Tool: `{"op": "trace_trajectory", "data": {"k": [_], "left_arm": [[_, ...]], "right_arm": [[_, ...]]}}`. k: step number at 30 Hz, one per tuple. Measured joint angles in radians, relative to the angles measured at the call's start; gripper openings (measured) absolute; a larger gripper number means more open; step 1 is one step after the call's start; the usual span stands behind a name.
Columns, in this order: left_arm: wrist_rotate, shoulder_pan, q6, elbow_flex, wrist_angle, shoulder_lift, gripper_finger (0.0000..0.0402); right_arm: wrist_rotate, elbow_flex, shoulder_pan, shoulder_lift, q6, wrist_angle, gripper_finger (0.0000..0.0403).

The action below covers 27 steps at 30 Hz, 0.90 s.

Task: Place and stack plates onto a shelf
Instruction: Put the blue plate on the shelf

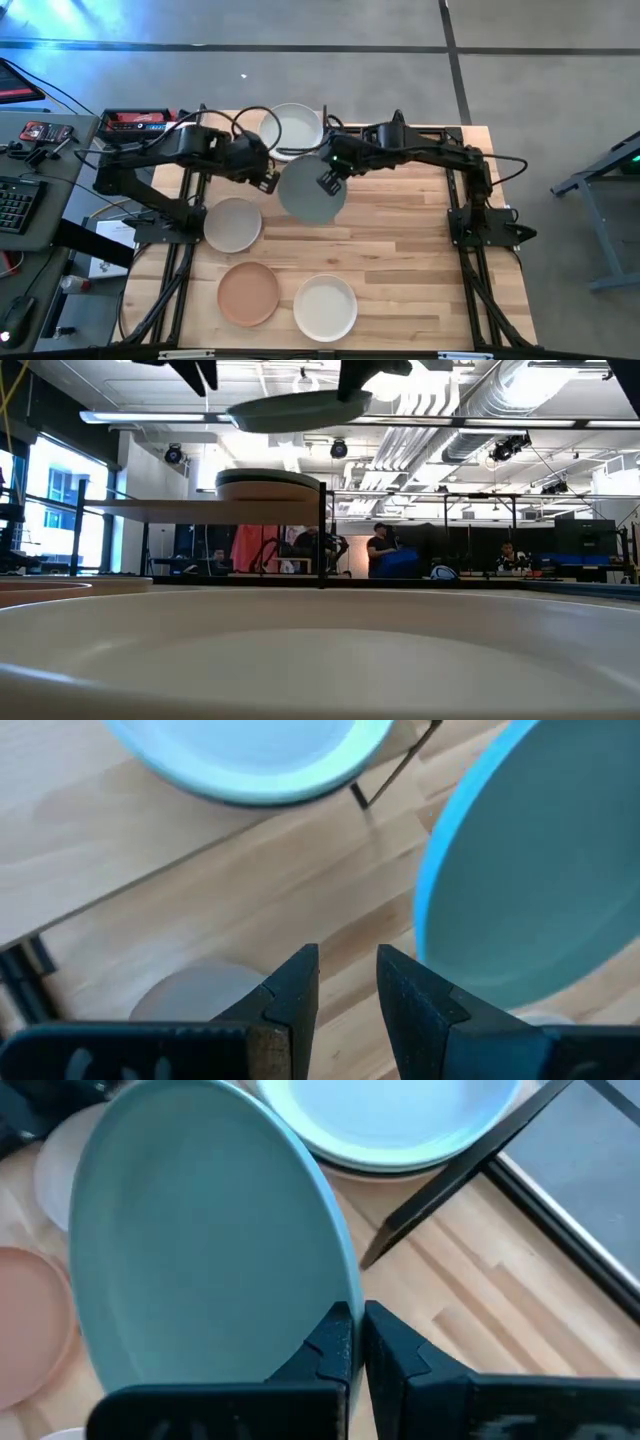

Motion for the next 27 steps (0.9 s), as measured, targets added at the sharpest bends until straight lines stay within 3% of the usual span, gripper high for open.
{"op": "trace_trajectory", "data": {"k": [27], "left_arm": [[0.051,0.15,0.125,0.0,0.162,0.092,0.0092]], "right_arm": [[-0.076,0.0,-0.138,0.0,-0.213,0.036,0.0]]}}
